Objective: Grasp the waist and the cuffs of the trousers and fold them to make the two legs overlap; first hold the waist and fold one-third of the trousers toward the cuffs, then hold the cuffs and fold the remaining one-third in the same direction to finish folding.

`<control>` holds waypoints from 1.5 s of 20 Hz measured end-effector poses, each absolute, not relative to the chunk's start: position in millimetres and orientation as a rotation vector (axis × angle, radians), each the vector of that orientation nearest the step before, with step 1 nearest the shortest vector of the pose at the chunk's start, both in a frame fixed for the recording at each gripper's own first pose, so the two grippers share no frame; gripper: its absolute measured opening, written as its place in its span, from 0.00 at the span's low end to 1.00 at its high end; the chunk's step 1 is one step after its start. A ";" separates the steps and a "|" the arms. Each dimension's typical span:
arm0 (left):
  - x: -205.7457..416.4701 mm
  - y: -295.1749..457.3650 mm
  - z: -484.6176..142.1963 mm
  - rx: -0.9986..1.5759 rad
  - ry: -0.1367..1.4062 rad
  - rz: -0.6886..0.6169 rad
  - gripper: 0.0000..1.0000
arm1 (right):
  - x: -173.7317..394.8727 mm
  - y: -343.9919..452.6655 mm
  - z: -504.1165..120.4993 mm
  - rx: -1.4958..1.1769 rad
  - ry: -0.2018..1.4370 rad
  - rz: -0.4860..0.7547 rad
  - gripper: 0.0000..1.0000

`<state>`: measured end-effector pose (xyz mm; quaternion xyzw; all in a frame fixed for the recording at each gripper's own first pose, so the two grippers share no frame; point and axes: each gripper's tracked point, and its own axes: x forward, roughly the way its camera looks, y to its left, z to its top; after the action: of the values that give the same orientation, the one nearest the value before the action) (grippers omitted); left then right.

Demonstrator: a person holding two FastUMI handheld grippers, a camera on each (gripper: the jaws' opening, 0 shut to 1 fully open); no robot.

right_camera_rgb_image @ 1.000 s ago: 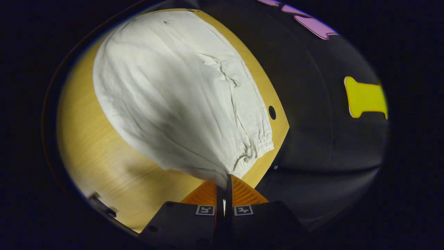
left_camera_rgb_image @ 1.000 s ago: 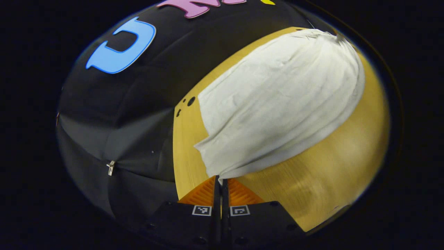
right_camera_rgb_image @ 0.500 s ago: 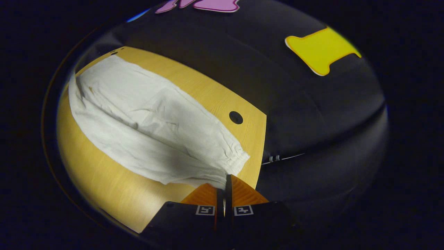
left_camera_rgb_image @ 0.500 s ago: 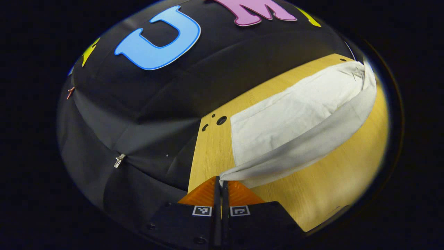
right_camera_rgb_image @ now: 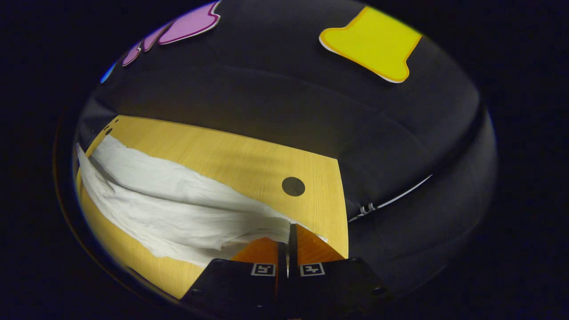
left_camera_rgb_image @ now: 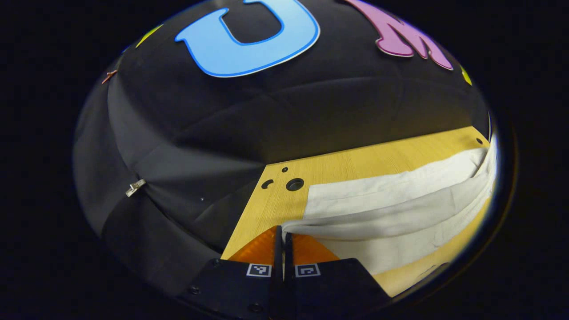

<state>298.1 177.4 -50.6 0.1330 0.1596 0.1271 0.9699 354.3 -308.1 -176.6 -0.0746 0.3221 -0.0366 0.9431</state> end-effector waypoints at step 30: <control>264.1 149.6 -14.6 -0.108 0.186 0.254 0.98 | 313.6 -372.9 -232.6 0.460 0.564 -0.520 1.00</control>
<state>264.1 149.6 -14.6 -0.0540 0.0926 0.1264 0.9862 313.6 -372.9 -232.6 0.2226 0.2728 -0.2513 0.9016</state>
